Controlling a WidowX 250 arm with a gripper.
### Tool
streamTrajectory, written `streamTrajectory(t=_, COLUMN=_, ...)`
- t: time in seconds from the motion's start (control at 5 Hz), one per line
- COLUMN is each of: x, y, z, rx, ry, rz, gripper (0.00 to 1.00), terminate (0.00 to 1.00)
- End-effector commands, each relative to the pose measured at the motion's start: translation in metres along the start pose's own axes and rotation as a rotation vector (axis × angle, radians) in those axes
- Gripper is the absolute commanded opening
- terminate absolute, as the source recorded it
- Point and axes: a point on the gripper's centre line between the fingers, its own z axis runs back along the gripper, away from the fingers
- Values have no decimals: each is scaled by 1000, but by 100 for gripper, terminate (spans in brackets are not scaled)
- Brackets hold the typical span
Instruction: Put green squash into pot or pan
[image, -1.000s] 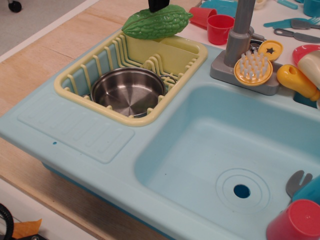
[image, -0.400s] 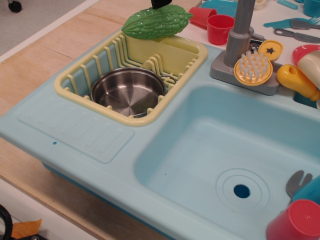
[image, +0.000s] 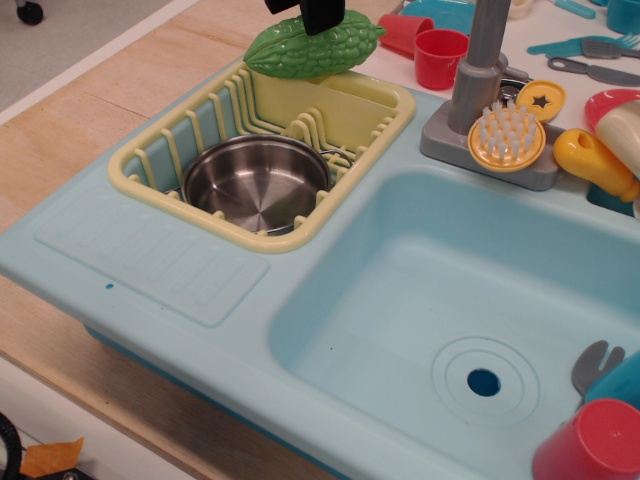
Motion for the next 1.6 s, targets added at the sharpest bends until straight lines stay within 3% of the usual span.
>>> streamTrajectory(t=0.0, x=0, y=11, z=-2, rx=-21, ry=-9, rz=21, gripper=100, terminate=0)
streamTrajectory(t=0.2, x=-3, y=11, z=-10, rx=-52, ry=-14, rz=40, gripper=100, terminate=0)
streamTrajectory(t=0.4, x=-8, y=9, z=-12, rx=-57, ry=-20, rz=79, gripper=0, terminate=0)
streamTrajectory(t=0.6, x=-12, y=4, z=-4, rx=-39, ry=-8, rz=108, gripper=0, terminate=0)
streamTrajectory(t=1.0, x=-32, y=-26, z=33, rx=74, ry=67, rz=261, gripper=0, terminate=0)
streamTrajectory(t=1.4, x=-72, y=-47, z=22, rx=23, ry=89, rz=489, gripper=0, terminate=0)
